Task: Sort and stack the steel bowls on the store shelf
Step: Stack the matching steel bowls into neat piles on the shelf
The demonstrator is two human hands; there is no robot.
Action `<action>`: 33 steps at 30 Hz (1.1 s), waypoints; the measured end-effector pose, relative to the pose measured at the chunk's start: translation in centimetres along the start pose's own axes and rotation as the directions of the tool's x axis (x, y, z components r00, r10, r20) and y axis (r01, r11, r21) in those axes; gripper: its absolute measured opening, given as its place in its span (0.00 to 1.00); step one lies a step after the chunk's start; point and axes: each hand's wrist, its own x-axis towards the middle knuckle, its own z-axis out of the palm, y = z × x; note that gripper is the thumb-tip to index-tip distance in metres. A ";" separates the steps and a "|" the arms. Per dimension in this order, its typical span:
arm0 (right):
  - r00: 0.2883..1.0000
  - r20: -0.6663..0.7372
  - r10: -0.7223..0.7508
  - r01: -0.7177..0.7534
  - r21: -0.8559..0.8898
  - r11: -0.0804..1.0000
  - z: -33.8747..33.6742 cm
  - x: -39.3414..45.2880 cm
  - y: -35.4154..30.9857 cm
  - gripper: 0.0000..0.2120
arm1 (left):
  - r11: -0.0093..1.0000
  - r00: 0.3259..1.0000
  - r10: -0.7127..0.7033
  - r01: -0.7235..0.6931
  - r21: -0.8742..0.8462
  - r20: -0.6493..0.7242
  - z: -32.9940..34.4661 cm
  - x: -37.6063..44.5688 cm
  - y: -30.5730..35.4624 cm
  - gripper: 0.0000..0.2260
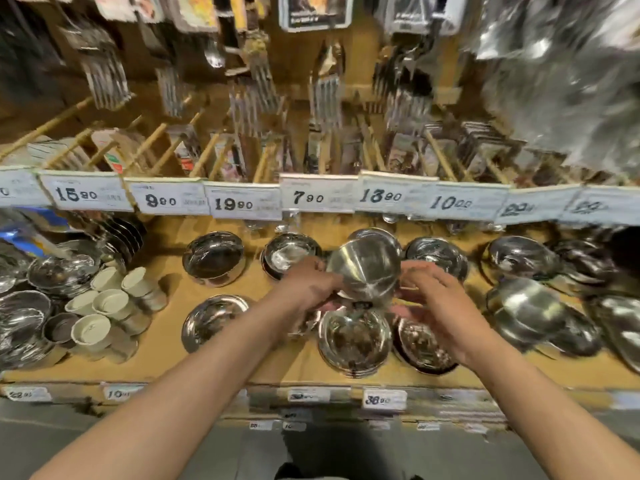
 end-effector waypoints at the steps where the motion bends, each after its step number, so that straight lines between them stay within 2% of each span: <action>1: 1.000 -0.017 -0.003 0.004 0.011 1.000 -1.6 -0.3 0.1 0.10 | 1.000 1.000 0.011 -0.011 0.009 0.001 1.8 0.1 0.4 0.08; 5: 0.992 -0.125 -0.002 0.004 0.011 1.000 -9.2 -1.5 0.1 0.10 | 0.999 0.999 0.035 -0.034 -0.012 0.028 9.9 0.6 2.0 0.06; 9: 0.980 -0.200 -0.014 0.002 -0.062 0.998 -17.4 -2.5 -0.6 0.18 | 0.993 0.995 0.100 -0.102 0.060 0.028 18.1 0.6 3.3 0.09; 12: 0.972 -0.233 -0.019 0.002 -0.075 0.997 -22.9 -2.2 -1.1 0.06 | 0.995 0.993 0.090 -0.094 0.043 0.074 23.2 0.8 4.3 0.07; 15: 0.985 -0.173 -0.010 -0.014 -0.139 0.990 -26.7 -1.4 -1.6 0.07 | 0.995 0.995 0.081 -0.085 0.061 0.066 26.1 1.1 4.9 0.11; 18: 0.987 -0.159 -0.007 -0.025 -0.197 0.980 -28.1 -0.2 -1.6 0.08 | 0.995 0.996 0.075 -0.078 0.062 0.044 27.4 1.0 5.4 0.14; 23: 0.993 -0.120 -0.011 -0.023 -0.274 0.961 -28.6 1.4 -1.1 0.06 | 0.995 0.998 0.062 -0.060 0.075 -0.025 28.4 1.0 5.4 0.10; 26: 0.995 -0.087 -0.039 0.012 -0.295 0.956 -28.5 1.7 -0.7 0.07 | 0.993 0.994 0.076 -0.069 0.092 -0.080 28.6 1.4 5.0 0.12; 29: 0.995 -0.095 -0.037 0.007 -0.297 0.955 -28.2 1.9 -0.7 0.01 | 0.994 0.993 0.058 -0.048 0.099 -0.102 28.8 1.7 4.7 0.10; 33: 0.996 -0.085 -0.022 -0.007 -0.322 0.947 -28.1 2.4 -0.8 0.11 | 0.993 0.993 0.043 -0.030 0.113 -0.108 29.0 2.2 4.3 0.10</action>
